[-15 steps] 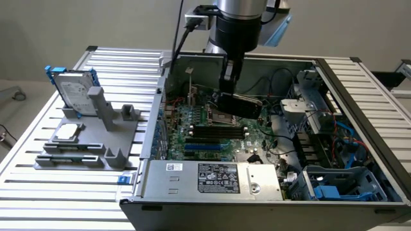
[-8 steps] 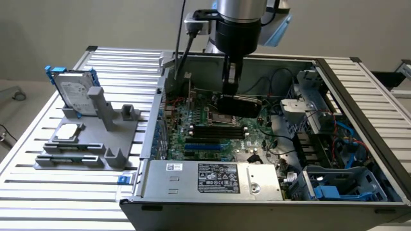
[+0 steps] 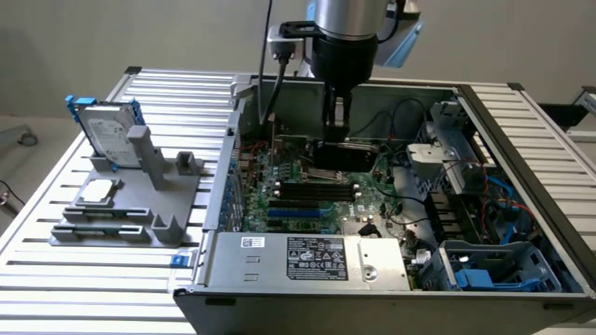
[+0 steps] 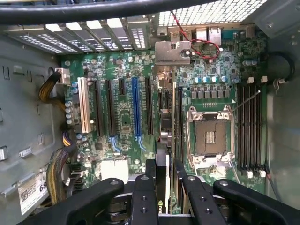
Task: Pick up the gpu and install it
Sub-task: 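Insert the gpu into the slot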
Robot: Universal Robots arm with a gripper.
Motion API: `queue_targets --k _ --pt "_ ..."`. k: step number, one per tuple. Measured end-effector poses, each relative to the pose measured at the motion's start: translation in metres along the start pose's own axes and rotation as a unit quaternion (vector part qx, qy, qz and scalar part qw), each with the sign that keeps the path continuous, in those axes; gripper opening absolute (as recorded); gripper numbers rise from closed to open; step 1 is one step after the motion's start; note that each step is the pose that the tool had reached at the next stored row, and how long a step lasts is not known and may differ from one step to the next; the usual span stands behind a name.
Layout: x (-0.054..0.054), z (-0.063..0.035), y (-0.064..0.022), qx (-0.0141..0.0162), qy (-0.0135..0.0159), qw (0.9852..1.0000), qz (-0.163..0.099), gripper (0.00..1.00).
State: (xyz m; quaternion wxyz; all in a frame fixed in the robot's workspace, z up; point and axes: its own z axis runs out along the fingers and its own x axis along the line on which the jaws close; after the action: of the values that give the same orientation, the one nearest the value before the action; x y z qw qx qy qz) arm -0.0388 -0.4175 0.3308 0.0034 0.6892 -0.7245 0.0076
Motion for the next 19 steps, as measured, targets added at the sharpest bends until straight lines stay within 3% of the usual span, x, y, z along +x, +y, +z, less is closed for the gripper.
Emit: queue_targets --k 6,12,19 --pt "0.007 0.0062 -0.0003 -0.0044 -0.0002 0.9998 -0.018 0.26" --pt "0.016 0.0110 0.0113 -0.0045 -0.0002 0.9998 -0.019 0.26" --pt "0.032 0.0127 0.0166 -0.0044 -0.0003 0.9998 -0.020 0.26"
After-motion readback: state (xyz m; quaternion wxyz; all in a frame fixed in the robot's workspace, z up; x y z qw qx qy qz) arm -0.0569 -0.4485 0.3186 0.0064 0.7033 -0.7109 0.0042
